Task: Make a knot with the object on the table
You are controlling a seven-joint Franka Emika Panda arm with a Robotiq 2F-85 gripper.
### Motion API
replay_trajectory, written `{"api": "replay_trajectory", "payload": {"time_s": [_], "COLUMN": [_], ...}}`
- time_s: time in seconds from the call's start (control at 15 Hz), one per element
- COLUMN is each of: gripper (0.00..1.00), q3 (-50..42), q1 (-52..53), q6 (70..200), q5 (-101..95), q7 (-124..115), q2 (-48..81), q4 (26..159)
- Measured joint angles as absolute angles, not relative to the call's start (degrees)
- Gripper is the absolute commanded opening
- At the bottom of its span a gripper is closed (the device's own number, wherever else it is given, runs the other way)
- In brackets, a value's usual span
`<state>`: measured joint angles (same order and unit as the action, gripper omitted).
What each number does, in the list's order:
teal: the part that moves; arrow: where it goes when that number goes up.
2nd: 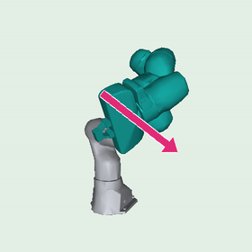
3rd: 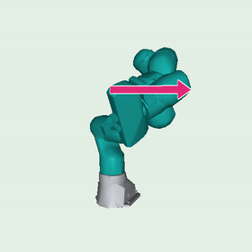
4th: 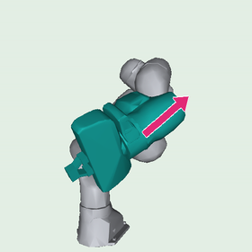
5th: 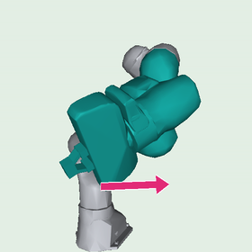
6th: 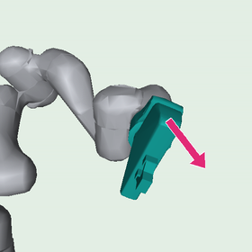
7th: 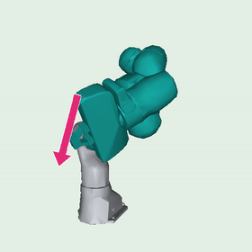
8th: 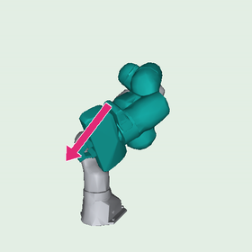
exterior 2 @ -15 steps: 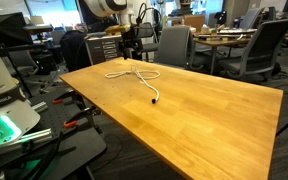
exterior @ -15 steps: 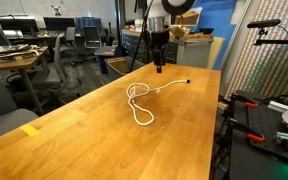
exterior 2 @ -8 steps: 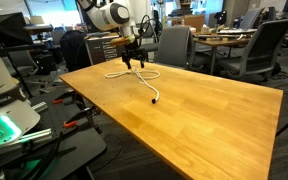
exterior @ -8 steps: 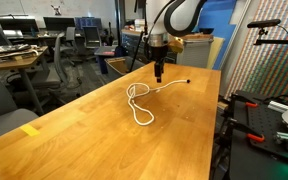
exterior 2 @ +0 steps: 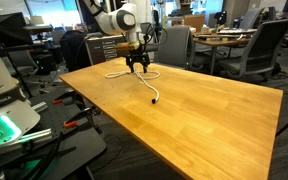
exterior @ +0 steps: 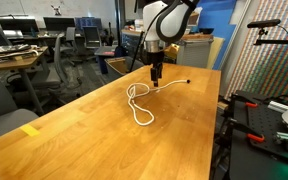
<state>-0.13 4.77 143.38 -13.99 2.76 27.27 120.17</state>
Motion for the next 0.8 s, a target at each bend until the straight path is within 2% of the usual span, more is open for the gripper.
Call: {"api": "replay_trajectory", "payload": {"time_s": [0.47,0.8], "gripper": [1.00,1.00], "q3": [-2.80,1.65], "q1": [6.00,-2.99], "q6": [149.78,156.40], "q5": [-27.32,-22.63], "q7": [5.93,17.49], "q2": [26.17,22.94], "q4": [120.88,123.52]}}
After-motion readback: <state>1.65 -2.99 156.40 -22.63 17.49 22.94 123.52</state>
